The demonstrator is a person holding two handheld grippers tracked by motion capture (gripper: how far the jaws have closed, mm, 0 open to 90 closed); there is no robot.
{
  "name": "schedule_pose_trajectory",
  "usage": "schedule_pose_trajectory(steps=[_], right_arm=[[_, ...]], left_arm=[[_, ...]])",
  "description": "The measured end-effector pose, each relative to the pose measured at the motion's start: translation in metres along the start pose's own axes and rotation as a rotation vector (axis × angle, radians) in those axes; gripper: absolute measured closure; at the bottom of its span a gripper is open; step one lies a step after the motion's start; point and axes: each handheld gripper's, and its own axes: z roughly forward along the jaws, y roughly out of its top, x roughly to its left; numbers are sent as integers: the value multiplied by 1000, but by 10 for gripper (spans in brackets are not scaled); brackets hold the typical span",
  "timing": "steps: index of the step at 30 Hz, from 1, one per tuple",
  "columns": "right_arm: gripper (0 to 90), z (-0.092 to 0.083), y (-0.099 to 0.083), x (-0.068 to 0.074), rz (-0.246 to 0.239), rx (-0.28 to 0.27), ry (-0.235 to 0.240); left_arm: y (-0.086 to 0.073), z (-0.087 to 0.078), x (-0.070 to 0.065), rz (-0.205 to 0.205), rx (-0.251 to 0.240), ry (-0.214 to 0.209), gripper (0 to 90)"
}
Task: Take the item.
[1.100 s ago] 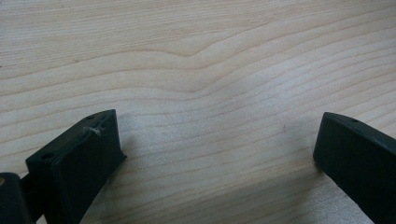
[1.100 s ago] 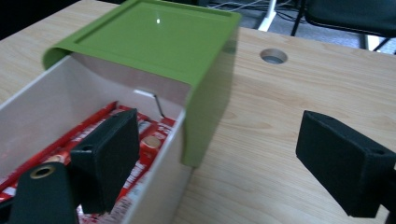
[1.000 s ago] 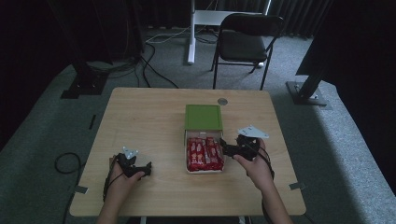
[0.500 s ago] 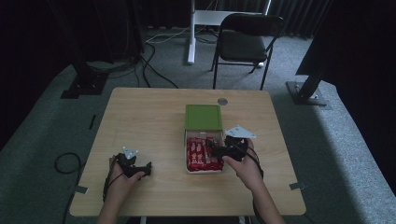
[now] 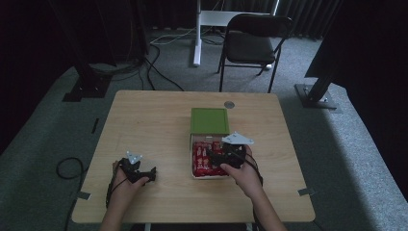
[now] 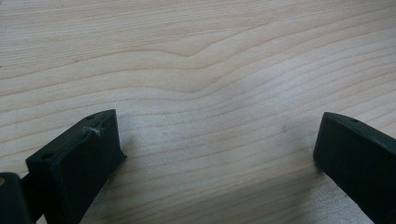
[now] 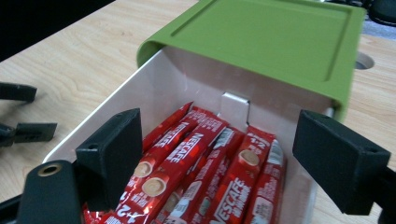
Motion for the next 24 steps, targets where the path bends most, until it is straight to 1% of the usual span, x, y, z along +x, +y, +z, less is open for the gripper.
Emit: schedule_pose_trajectory(steps=[2,3,5,6,8,9,10,11,12,13,14,15,16,17,19,20,21,22,24], right_arm=[[223,1,-1,3,-10,2,5],[226,1,-1,5,-14,3,6],[282,2,-2,8,-30,10,1],[283,2,-2,10,-44,16,-1],[327,4,-4,14,-54,19,2],[333,5,-5,15,-56,19,7],[351,7,-7,16,-38,24,27],[367,9,-8,16,-16,47,46],[369,11,-10,18,-13,51,50],[380,12,-12,20,-16,51,29],[411,13,-13,22,-35,54,-2],[421,14,-14,24,-42,53,-13],[427,15,-15,26,-29,55,-5],[456,16,-16,26,-7,58,9],[519,17,-17,27,14,80,4],[536,17,-18,27,49,78,6],[576,18,-20,26,86,83,7],[585,19,-21,26,101,99,4],[598,20,-22,26,101,107,-11]], left_arm=[[0,0,0,0,0,0,15],[0,0,0,0,0,0,15],[0,0,0,0,0,0,15],[0,0,0,-2,0,0,15],[0,0,0,-3,-2,1,15],[0,0,0,-5,-4,1,15],[0,0,0,-5,-4,1,15],[0,0,0,-6,-4,1,15],[0,0,0,-6,-4,2,15],[0,0,0,-6,-4,2,15],[0,0,-1,-6,-4,2,15],[0,0,-1,-7,-4,2,15],[0,0,-1,-6,-4,2,15],[0,0,-1,-7,-4,2,15],[0,0,-1,-5,-3,2,15],[0,0,-1,-6,-3,4,15],[0,0,-1,-8,-3,5,15],[0,0,-1,-9,-3,6,15],[0,0,-1,-11,-3,7,15]])
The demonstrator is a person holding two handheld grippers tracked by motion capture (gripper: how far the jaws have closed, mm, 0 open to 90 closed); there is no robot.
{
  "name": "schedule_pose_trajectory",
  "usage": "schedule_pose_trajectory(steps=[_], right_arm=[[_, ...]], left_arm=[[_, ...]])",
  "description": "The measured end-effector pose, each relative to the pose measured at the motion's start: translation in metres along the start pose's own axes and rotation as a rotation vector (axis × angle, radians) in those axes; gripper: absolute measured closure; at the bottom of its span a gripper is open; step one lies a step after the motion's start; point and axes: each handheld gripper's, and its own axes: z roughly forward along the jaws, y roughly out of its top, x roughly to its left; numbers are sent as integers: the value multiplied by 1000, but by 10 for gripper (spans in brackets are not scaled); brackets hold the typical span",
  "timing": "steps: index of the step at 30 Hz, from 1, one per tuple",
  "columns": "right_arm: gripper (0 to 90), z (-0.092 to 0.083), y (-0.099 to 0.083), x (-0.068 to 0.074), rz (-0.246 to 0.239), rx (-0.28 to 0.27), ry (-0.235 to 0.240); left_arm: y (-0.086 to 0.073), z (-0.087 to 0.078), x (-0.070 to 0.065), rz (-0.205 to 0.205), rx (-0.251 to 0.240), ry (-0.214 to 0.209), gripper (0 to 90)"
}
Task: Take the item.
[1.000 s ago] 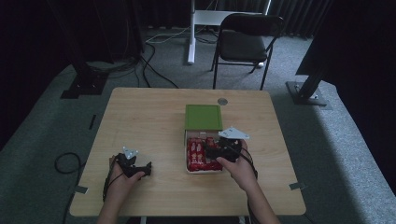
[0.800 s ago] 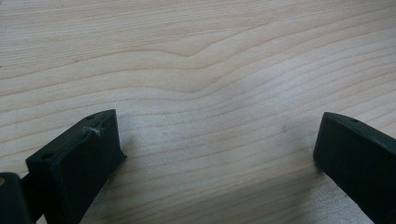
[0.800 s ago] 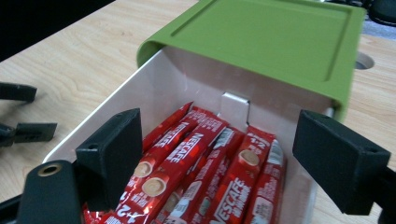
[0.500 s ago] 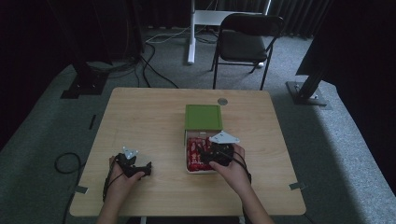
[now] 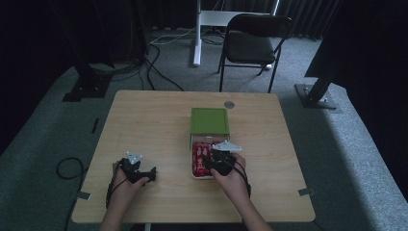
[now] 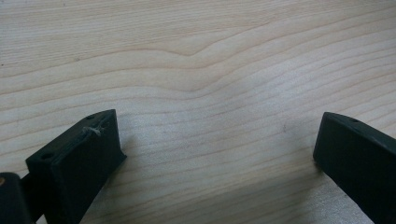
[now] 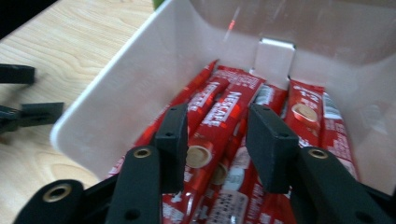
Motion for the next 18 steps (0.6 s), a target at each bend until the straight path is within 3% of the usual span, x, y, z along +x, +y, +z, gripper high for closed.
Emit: schedule_pose_trajectory(steps=[5,8,11,18], right_arm=[[570,2,-1,2,-2,2,-10],[563,4,-1,3,21,9,6],[608,6,-2,5,20,21,5],[612,11,-2,7,24,51,0]], left_arm=[[0,0,0,0,0,0,15],[0,0,0,0,0,0,15],[0,0,0,0,0,0,15],[0,0,0,-1,0,0,15]])
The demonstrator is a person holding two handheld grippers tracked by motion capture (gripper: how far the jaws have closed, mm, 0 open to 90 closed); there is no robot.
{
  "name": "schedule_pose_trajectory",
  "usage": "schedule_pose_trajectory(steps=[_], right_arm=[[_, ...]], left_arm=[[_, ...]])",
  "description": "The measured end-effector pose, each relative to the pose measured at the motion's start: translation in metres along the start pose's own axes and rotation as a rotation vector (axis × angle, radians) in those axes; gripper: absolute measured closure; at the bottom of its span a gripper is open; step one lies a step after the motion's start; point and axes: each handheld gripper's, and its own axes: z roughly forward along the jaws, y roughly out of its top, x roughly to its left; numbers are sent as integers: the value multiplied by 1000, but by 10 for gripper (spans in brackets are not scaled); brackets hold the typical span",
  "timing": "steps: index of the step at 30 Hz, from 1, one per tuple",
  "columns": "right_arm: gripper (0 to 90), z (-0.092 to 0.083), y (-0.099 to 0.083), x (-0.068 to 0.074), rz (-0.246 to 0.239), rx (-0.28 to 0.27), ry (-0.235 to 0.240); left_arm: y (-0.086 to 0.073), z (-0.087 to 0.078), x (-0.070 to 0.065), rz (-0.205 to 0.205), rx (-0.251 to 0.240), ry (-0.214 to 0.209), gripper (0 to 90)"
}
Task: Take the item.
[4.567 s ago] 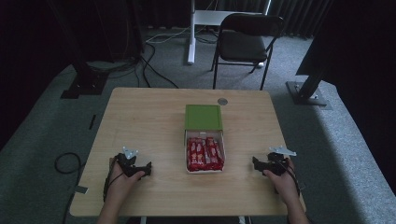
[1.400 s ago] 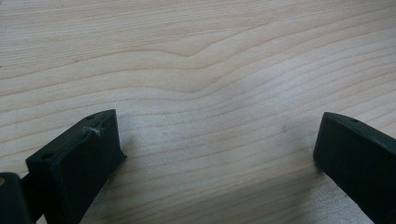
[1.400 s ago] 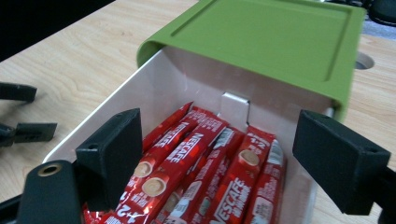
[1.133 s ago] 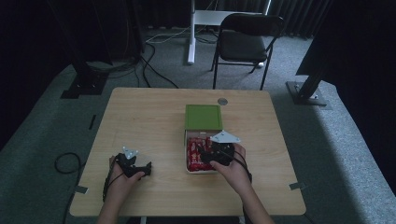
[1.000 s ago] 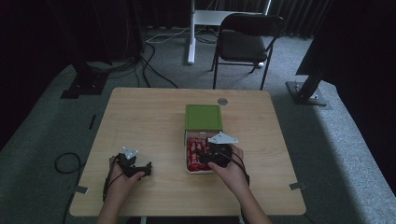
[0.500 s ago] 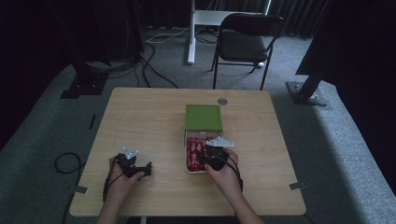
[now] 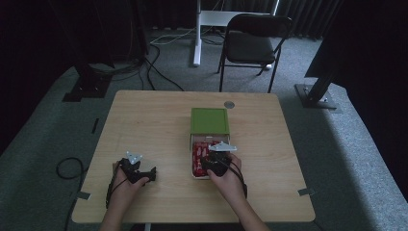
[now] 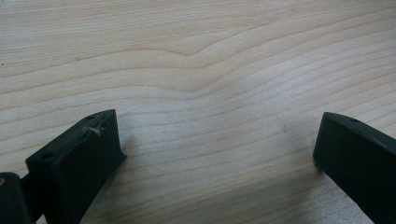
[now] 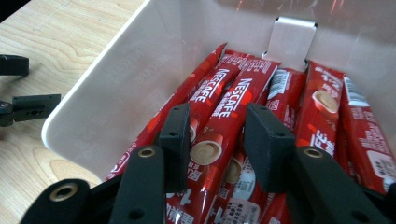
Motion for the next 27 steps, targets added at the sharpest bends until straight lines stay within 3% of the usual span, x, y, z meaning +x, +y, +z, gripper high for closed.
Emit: schedule_pose_trajectory(steps=[11,14,16,22,27], right_arm=[[593,7,4,4,17,38,-12],[720,9,2,6,-28,21,-34],[759,10,-1,6,-52,8,-52],[835,5,0,1,-3,-15,-31],[852,-2,3,-2,0,-30,3]], left_arm=[[0,0,0,0,0,0,15],[0,0,0,0,0,0,15],[0,0,0,0,0,0,15],[0,0,0,0,0,0,15],[0,0,0,-1,-1,0,15]])
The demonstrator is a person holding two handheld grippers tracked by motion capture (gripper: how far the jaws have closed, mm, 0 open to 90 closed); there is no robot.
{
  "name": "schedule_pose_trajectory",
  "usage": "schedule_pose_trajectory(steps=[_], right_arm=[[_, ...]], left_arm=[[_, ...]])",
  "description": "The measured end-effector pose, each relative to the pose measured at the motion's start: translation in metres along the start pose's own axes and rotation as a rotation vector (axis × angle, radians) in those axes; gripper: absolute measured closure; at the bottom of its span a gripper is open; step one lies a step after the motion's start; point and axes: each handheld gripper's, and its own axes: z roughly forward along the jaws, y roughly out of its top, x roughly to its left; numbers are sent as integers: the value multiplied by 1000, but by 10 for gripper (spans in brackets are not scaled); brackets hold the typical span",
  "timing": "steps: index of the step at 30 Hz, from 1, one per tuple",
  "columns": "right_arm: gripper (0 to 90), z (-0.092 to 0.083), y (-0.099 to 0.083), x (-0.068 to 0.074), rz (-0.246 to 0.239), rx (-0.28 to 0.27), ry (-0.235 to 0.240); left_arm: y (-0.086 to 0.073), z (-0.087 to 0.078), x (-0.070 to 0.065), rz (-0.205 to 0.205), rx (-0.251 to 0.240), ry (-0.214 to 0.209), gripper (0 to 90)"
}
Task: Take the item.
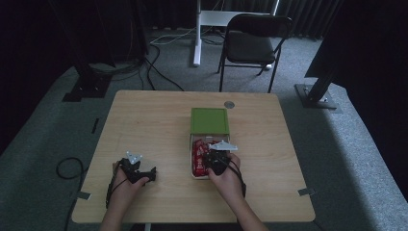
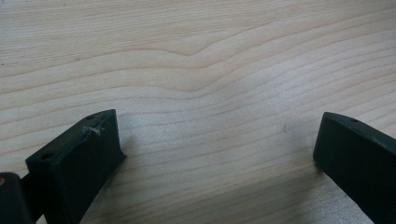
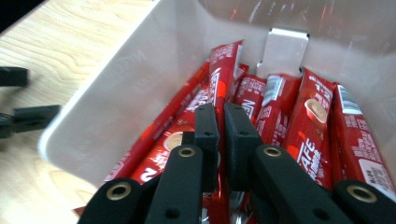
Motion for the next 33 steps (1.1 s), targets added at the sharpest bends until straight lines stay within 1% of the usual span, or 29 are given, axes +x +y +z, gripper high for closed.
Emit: schedule_pose_trajectory(steps=[2,3,5,9,10,14,15,20,22,24,27,28,33], right_arm=[[854,-2,1,-1,-1,15,35],[854,-3,1,-2,-5,14,41],[855,-5,1,-3,-5,9,47],[855,-13,3,-5,1,-25,48],[855,-16,4,-5,-8,-30,44],[855,-24,6,-7,-18,-32,54],[855,-26,7,-7,-10,-39,61],[855,-33,6,-9,-23,-37,69],[855,-36,6,-11,-14,-40,79],[855,-38,6,-12,-11,-51,78],[855,-42,5,-12,-26,-56,81],[855,-44,5,-12,-21,-59,87],[855,-49,5,-11,-31,-58,112]], left_arm=[[0,0,0,2,1,0,15],[0,0,0,1,1,0,15],[0,0,0,2,2,0,15],[0,0,0,2,1,0,15],[0,0,0,2,1,0,15],[0,0,0,0,0,0,15],[0,0,0,0,0,0,15],[0,0,0,0,0,0,15],[0,0,0,0,0,0,15],[0,0,0,0,0,0,15],[0,0,0,2,2,0,15],[0,0,0,2,2,0,15],[0,0,0,1,1,0,15]])
